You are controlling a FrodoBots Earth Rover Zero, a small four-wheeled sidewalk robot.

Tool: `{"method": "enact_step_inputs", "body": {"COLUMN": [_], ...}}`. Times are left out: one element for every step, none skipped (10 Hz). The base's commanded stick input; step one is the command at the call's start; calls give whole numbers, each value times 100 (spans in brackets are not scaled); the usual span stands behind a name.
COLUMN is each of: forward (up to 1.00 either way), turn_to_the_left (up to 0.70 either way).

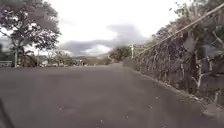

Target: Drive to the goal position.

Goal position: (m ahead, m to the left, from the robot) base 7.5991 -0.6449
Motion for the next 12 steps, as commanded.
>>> {"method": "enact_step_inputs", "body": {"forward": [100,100,100,100,100,100,100,100,100,100,100,100], "turn_to_the_left": [0,0,0,0,0,0,0,0,0,0,0,0]}}
